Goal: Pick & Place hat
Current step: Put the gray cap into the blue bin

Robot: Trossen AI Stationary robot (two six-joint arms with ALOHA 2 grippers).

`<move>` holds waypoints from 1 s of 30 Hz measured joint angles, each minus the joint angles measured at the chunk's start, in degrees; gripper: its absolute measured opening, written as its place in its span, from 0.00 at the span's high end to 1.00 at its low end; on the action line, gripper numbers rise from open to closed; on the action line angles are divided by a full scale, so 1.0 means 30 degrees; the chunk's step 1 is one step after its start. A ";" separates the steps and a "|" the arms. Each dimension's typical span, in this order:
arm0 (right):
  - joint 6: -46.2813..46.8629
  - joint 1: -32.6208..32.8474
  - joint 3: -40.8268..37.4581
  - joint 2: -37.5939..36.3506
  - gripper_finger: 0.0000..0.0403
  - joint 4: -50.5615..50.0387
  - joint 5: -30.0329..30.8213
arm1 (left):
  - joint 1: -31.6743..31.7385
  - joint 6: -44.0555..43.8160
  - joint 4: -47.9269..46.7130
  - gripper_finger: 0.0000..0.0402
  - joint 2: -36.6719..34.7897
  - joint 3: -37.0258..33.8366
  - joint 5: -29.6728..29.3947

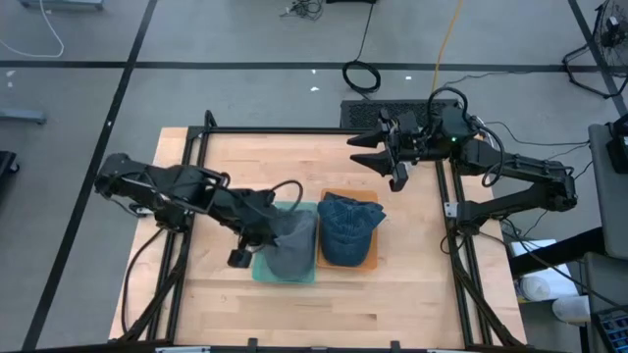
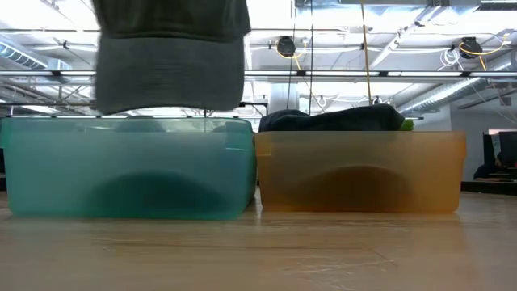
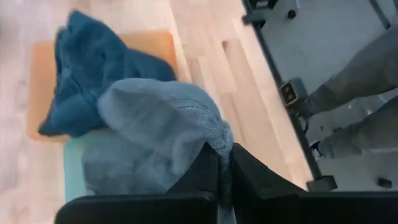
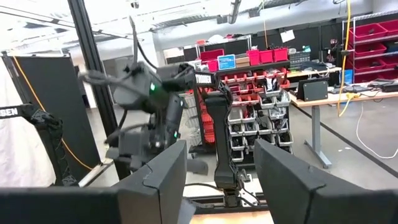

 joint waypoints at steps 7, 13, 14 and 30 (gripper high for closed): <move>-0.0007 0.0007 -0.0007 0.0000 0.57 0.0000 0.0000 | -0.0097 -0.0376 0.1444 0.97 0.0003 -0.2545 -0.0216; -0.0015 0.0007 -0.0007 0.0000 0.57 0.0000 -0.0007 | 0.0105 -0.0869 0.2397 0.97 0.0015 -0.4017 -0.1762; -0.0015 0.0007 -0.0007 0.0000 0.57 0.0000 -0.0007 | 0.0186 -0.1159 0.2215 0.97 0.0015 -0.4152 -0.2605; -0.1166 -0.0054 -0.0011 0.0000 0.58 -0.0015 0.0036 | 0.0881 -0.1763 0.4208 0.97 0.0007 -0.7538 -0.4459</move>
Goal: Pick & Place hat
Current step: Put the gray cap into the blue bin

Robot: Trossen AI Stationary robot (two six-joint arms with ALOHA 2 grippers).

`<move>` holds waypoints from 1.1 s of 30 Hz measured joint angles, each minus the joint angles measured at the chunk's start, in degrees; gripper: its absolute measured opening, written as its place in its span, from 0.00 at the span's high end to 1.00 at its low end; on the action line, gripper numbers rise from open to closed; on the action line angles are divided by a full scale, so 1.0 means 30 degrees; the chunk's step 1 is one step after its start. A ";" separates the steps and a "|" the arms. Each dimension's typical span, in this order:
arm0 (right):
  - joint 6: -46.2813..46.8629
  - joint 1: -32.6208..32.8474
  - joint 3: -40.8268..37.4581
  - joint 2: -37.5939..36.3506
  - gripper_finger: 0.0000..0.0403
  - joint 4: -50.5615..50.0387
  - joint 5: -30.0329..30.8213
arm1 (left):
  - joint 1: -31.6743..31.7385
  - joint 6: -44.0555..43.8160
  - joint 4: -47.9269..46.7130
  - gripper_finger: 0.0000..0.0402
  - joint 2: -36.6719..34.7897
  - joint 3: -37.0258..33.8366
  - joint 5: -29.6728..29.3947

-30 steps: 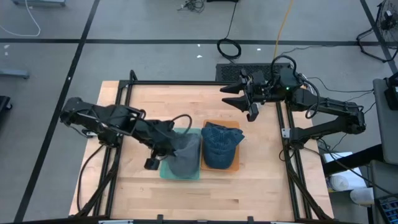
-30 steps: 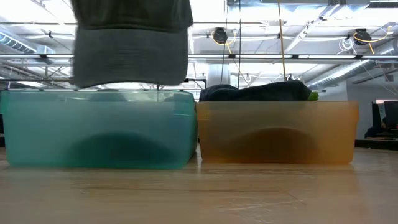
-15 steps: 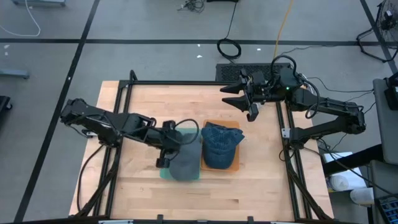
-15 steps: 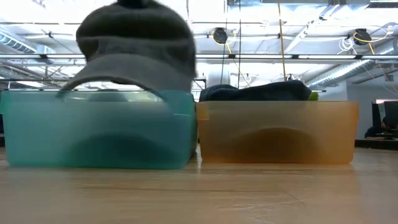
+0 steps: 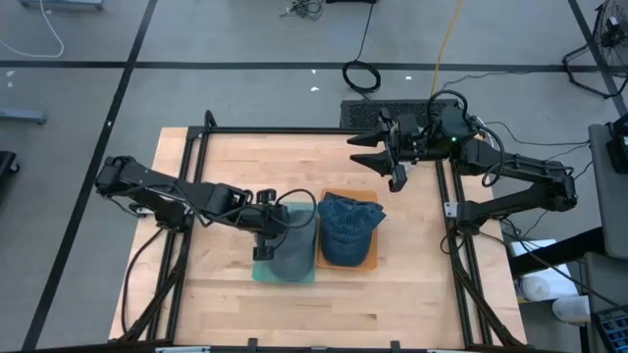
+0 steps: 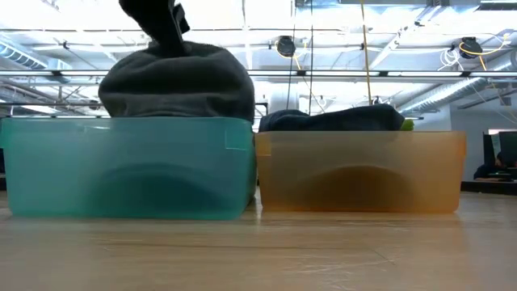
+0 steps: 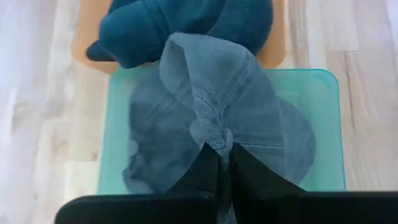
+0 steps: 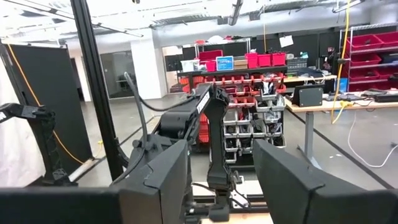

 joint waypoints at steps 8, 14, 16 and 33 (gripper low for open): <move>-0.0144 -0.0310 -0.0004 0.0000 0.57 -0.0459 0.0021 | 0.0052 -0.0553 0.1687 0.97 0.0007 -0.2607 -0.2271; -0.0738 -0.0310 -0.0004 0.0000 0.58 -0.0452 0.0029 | 0.0468 -0.0204 0.4685 0.97 0.0007 -0.4608 -0.1357; -0.0779 -0.0310 -0.0004 0.0000 0.57 -0.0444 0.0029 | 0.0578 -0.0214 0.4773 0.97 0.0007 -0.4788 -0.1401; -0.0772 -0.0310 -0.0004 0.0080 0.57 -0.0562 -0.0007 | 0.2579 -0.0555 0.4785 0.55 -0.1139 -0.4058 -0.1285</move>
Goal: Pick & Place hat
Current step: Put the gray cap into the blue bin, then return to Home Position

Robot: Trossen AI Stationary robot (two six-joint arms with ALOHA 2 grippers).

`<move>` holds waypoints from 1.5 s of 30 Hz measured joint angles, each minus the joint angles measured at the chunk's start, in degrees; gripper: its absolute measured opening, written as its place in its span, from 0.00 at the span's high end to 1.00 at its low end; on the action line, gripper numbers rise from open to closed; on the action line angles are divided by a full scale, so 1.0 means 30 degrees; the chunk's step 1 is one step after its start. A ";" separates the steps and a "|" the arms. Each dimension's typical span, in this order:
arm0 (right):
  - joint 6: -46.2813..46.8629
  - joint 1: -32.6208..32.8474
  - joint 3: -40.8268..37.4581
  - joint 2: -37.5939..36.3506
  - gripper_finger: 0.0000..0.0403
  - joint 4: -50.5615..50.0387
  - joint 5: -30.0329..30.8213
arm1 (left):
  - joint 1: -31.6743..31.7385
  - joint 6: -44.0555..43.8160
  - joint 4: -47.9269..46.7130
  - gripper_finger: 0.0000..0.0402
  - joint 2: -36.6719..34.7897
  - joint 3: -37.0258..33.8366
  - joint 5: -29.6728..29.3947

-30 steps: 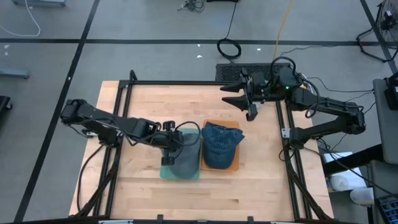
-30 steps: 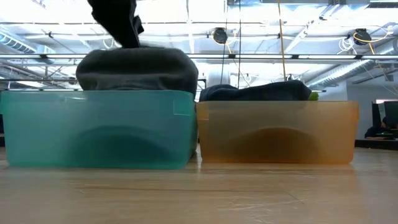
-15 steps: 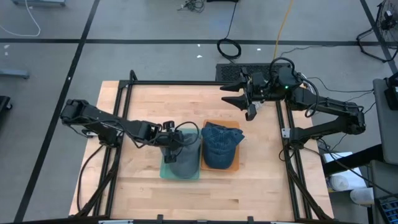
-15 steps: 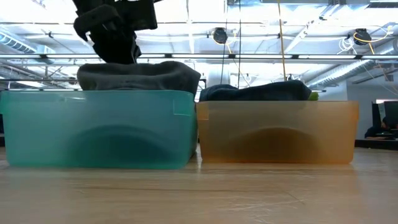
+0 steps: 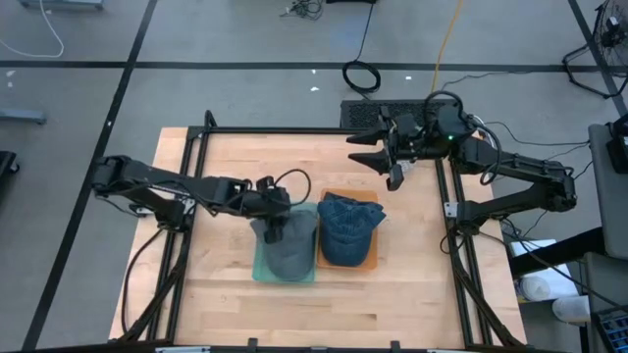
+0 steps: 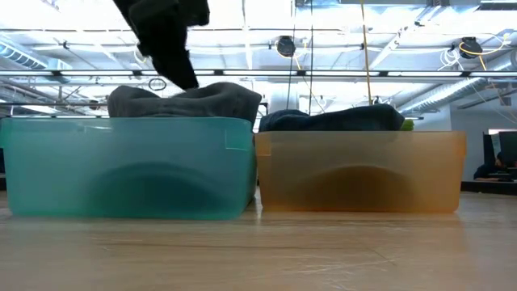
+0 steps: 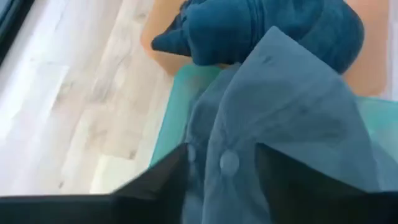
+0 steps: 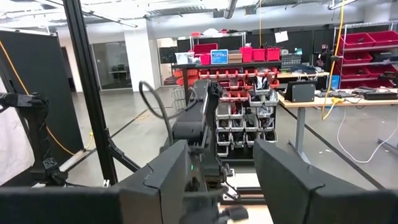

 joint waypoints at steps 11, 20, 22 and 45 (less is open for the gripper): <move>0.0000 0.0000 0.0000 0.0127 0.57 -0.0483 -0.0021 | -0.1901 -0.0873 -0.1232 0.17 -0.0821 0.1880 0.0547; 0.0000 0.0000 0.0000 0.0175 0.57 -0.0628 -0.0027 | -0.4029 -0.2711 -0.0342 0.17 0.0471 0.0446 -0.1201; 0.0000 0.0000 0.0000 0.0174 0.58 -0.0626 -0.0022 | -0.4340 -0.2994 0.0330 0.19 0.0685 -0.0146 -0.1789; 0.0721 0.0044 0.0000 0.0175 0.58 -0.0677 -0.0036 | -0.3977 -0.2599 0.3344 0.44 0.2157 -0.3700 -0.3252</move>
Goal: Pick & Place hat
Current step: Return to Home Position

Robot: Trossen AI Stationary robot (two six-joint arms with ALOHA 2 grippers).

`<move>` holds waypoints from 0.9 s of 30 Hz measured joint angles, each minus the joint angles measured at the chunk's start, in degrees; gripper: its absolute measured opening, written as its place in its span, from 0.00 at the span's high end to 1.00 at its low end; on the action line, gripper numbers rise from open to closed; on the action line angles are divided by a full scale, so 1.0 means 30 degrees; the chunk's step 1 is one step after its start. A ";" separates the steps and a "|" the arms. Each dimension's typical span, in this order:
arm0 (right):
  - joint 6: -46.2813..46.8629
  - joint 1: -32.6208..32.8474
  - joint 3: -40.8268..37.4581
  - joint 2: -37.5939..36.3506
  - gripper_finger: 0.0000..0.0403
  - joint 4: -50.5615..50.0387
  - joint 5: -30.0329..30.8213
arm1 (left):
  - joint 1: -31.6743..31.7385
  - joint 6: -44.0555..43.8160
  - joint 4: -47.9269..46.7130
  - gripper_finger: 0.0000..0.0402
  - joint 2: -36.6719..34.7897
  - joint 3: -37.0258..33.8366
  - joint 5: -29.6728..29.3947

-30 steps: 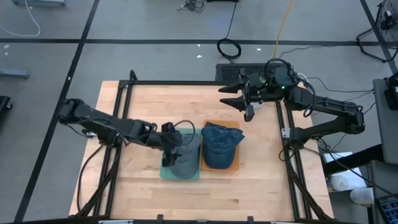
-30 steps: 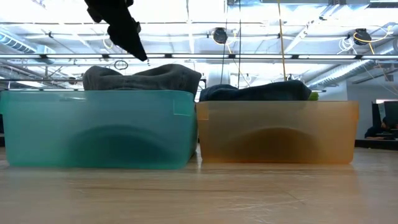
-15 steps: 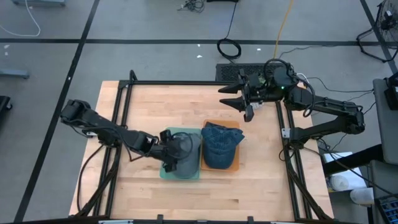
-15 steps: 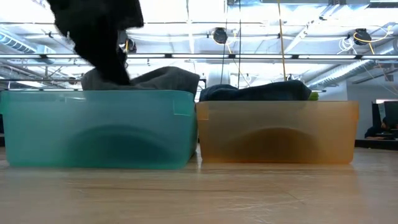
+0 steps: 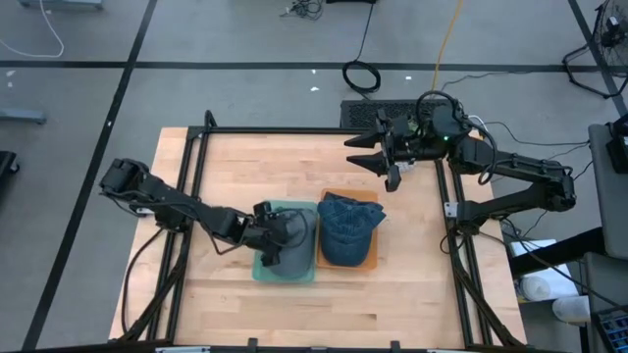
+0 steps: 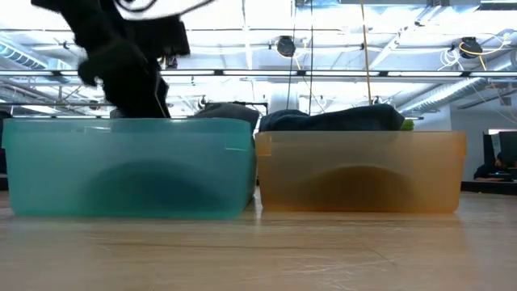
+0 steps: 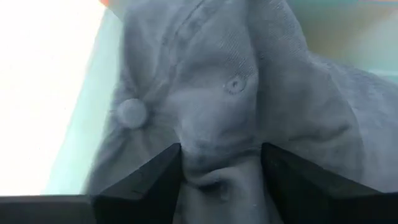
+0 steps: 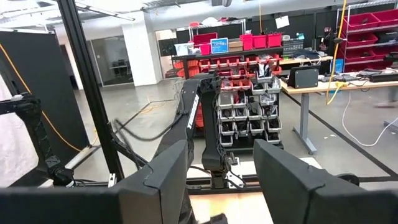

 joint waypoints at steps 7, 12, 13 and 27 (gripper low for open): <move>-0.0028 0.0000 0.0000 0.0000 0.58 -0.0031 0.0006 | 0.0041 0.0815 -0.0055 0.44 -0.2656 0.1002 0.0554; -0.0076 0.0000 0.0000 0.0000 0.58 -0.0022 0.0044 | 0.0155 0.1090 -0.0377 0.45 -0.4544 0.0983 0.0642; -0.0103 0.0000 0.0000 0.0000 0.58 -0.0017 0.0050 | 0.0219 0.0836 -0.0630 0.45 -0.5022 0.0962 0.0631; -0.1741 0.0000 0.0000 -0.0022 0.75 -0.1731 0.0459 | 0.0568 0.1546 -0.2414 0.86 -1.3766 0.0990 -0.1883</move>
